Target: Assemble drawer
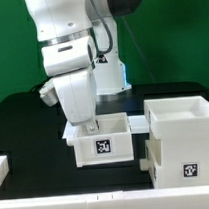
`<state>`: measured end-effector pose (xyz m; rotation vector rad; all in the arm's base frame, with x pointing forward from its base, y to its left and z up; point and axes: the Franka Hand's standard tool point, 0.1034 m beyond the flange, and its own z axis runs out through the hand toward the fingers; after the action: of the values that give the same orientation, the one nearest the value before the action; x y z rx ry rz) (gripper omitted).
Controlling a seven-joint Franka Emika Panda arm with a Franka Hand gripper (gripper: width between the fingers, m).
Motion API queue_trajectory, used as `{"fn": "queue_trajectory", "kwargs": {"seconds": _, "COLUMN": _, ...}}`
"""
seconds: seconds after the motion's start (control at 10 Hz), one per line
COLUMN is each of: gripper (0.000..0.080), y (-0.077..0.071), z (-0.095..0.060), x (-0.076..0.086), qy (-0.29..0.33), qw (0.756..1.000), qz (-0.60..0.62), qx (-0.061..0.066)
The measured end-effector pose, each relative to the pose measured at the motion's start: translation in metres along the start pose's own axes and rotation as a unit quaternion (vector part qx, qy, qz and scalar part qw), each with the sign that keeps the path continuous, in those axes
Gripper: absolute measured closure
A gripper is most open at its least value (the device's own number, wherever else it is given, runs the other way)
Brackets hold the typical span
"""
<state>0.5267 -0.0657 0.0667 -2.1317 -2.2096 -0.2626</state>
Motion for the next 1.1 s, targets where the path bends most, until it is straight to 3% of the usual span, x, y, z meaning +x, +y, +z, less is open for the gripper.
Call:
{"fn": "queue_trajectory", "kwargs": {"seconds": 0.1, "gripper": 0.0759, "y": -0.002, "z": 0.002, "x": -0.001, "qy": -0.004, "qw": 1.0, "qz": 0.003, "qx": -0.009}}
{"fn": "queue_trajectory", "kwargs": {"seconds": 0.3, "gripper": 0.0759, "y": 0.002, "z": 0.008, "x": 0.014, "qy": -0.004, "qw": 1.0, "qz": 0.006, "qx": -0.016}}
{"fn": "queue_trajectory", "kwargs": {"seconds": 0.7, "gripper": 0.0759, "y": 0.005, "z": 0.013, "x": 0.039, "qy": -0.01, "qw": 0.999, "qz": 0.048, "qx": -0.01}}
{"fn": "queue_trajectory", "kwargs": {"seconds": 1.1, "gripper": 0.0759, "y": 0.003, "z": 0.015, "x": 0.043, "qy": -0.021, "qw": 1.0, "qz": 0.003, "qx": 0.0}}
